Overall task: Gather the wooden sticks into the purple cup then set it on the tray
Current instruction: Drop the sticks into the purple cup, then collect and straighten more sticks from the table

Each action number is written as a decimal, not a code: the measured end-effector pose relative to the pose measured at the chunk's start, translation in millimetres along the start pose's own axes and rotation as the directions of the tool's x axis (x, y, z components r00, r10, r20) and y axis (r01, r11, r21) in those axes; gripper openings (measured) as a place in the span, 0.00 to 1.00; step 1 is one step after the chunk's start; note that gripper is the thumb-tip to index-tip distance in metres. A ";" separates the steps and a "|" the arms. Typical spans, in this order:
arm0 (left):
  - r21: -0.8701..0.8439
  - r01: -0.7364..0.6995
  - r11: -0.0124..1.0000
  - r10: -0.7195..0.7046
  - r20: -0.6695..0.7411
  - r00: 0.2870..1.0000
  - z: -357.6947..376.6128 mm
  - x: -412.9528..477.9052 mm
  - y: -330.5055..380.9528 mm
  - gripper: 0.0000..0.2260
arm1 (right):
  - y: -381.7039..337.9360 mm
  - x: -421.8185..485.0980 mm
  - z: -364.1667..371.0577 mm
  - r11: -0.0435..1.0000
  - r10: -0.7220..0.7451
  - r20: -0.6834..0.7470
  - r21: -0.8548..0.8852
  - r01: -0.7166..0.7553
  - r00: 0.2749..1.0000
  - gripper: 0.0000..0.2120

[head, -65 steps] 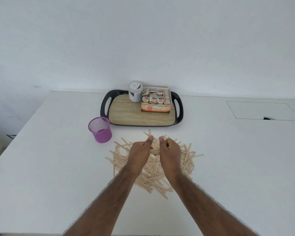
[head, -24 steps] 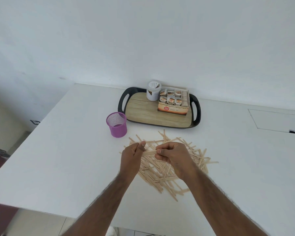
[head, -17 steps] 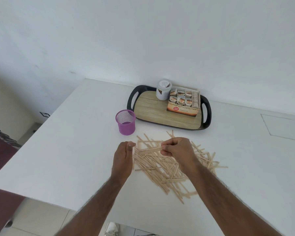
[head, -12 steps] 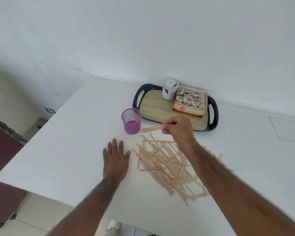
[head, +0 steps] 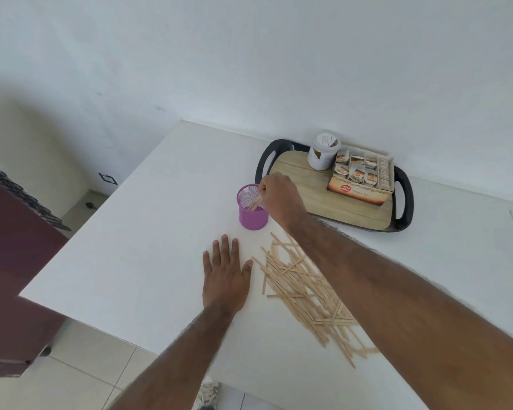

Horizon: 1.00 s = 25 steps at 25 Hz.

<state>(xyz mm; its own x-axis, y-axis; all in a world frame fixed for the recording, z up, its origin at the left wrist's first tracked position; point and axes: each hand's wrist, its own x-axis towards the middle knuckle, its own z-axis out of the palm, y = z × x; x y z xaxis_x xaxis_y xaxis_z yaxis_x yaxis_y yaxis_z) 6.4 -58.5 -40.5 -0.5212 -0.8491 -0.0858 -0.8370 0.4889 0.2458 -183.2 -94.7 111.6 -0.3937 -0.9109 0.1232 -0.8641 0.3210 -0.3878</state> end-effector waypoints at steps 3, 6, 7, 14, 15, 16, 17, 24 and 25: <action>0.012 0.001 1.000 -0.001 0.000 1.000 0.6 0.6 -0.9 0.31 | -5.3 1.5 11.9 0.994 -0.028 0.083 -0.106 0.036 0.996 0.09; 0.004 -0.007 1.000 0.007 -0.010 1.000 0.6 1.4 -1.3 0.30 | -5.0 -3.0 13.6 0.968 -0.052 0.149 -0.235 0.086 0.988 0.11; -0.003 -0.010 1.000 0.010 -0.009 1.000 0.5 1.6 -1.5 0.30 | -3.6 -5.1 12.3 0.960 -0.066 0.154 -0.259 0.105 0.986 0.10; -0.039 -0.018 0.999 0.018 -0.021 1.000 -5.7 -1.3 -0.9 0.28 | 25.4 -26.9 -19.0 0.999 -0.043 0.008 -0.022 0.044 0.999 0.09; -0.054 -0.021 0.998 0.020 -0.025 0.999 -7.4 -2.3 -0.2 0.27 | 35.8 -34.6 -25.5 0.999 -0.014 -0.020 0.034 0.015 1.000 0.09; -0.081 -0.026 0.996 0.023 -0.035 0.999 -9.0 -3.7 0.2 0.27 | 48.6 -44.2 -31.0 0.997 0.016 -0.036 0.074 -0.013 0.999 0.09; -0.116 -0.041 0.992 0.035 -0.053 0.998 -10.6 -6.0 1.6 0.26 | 63.6 -56.1 -35.3 0.994 0.047 -0.042 0.096 -0.043 0.998 0.09; -0.130 -0.511 0.850 0.515 0.001 0.857 -8.7 -32.1 52.3 0.29 | 196.2 -170.1 -45.6 0.884 0.465 0.039 -0.082 -0.461 0.884 0.16; -0.119 -0.566 0.816 0.574 0.050 0.817 -6.4 -34.7 61.5 0.33 | 208.9 -182.9 -46.2 0.856 0.505 0.041 -0.148 -0.495 0.862 0.18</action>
<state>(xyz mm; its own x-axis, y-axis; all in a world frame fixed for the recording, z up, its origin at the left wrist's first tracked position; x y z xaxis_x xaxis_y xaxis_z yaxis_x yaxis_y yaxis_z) -26.0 -0.2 -16.1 -0.9146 -0.4037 0.0225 -0.3686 0.8555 0.3638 -306.1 150.9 50.4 -0.7630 -0.6337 -0.1272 -0.5914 0.7639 -0.2581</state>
